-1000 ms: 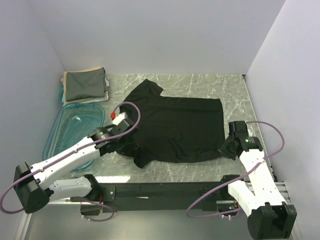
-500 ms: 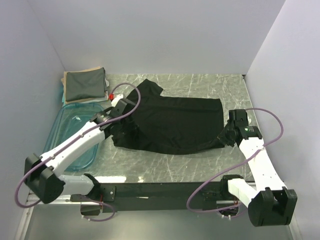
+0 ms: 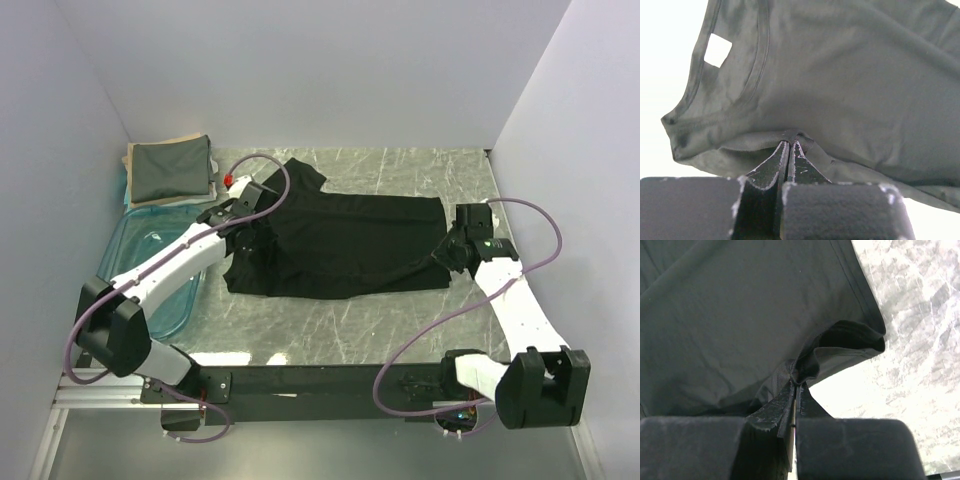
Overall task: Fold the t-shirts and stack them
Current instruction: Fold the tshirt
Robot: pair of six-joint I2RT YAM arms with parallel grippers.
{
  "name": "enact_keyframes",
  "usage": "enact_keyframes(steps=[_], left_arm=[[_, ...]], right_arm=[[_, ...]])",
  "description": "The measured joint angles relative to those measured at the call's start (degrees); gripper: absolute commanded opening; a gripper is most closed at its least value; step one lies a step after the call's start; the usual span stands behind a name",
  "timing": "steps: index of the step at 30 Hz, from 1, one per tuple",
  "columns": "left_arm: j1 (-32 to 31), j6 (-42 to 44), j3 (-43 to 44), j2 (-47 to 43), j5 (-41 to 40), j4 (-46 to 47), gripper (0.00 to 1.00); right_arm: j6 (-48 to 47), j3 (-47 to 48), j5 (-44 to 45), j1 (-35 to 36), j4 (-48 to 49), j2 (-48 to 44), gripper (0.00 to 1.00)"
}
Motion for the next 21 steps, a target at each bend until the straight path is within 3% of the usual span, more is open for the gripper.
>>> enact_keyframes(steps=[11, 21], left_arm=[[3.06, 3.15, 4.63, 6.56, -1.01, 5.73, 0.01], [5.68, 6.21, 13.79, 18.95, -2.38, 7.39, 0.01]], right_arm=[[-1.01, 3.93, 1.07, 0.00, 1.97, 7.96, 0.00], [-1.70, 9.05, 5.44, 0.00, 3.21, 21.03, 0.01]])
